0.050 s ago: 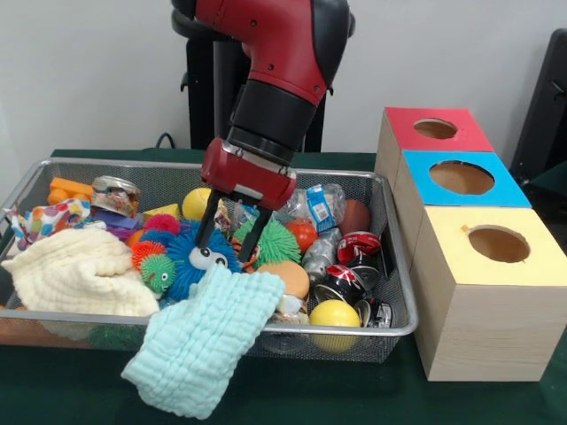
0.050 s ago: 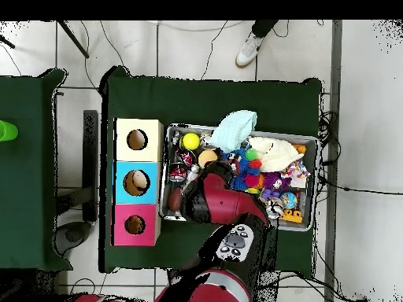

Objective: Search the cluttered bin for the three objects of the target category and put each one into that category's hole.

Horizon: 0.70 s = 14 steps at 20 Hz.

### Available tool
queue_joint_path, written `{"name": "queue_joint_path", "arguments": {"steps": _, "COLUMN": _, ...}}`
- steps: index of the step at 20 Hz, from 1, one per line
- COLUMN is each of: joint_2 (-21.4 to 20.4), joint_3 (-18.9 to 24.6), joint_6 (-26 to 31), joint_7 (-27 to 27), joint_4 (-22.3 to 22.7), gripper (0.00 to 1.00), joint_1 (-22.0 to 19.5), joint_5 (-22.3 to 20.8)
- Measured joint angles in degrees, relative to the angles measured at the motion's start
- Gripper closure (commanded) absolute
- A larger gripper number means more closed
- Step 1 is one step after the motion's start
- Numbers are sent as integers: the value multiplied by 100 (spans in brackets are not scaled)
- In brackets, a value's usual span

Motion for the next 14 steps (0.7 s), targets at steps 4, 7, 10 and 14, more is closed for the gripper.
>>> {"name": "queue_joint_path", "arguments": {"steps": 4, "joint_2": 211, "joint_3": -36, "joint_6": -159, "joint_7": 0, "joint_4": -2, "gripper": 0, "joint_1": 50, "joint_5": 205}}
{"name": "queue_joint_path", "arguments": {"steps": 7, "joint_2": 308, "joint_3": -52, "joint_6": -209, "joint_7": 0, "joint_4": -2, "gripper": 0, "joint_1": 113, "joint_5": 335}}
{"name": "queue_joint_path", "arguments": {"steps": 10, "joint_2": 379, "joint_3": -74, "joint_6": -250, "joint_7": 0, "joint_4": -2, "gripper": 0, "joint_1": 197, "joint_5": 474}}
{"name": "queue_joint_path", "arguments": {"steps": 14, "joint_2": 414, "joint_3": -151, "joint_6": -256, "joint_7": 0, "joint_4": -3, "gripper": 0, "joint_1": 376, "joint_5": 690}}
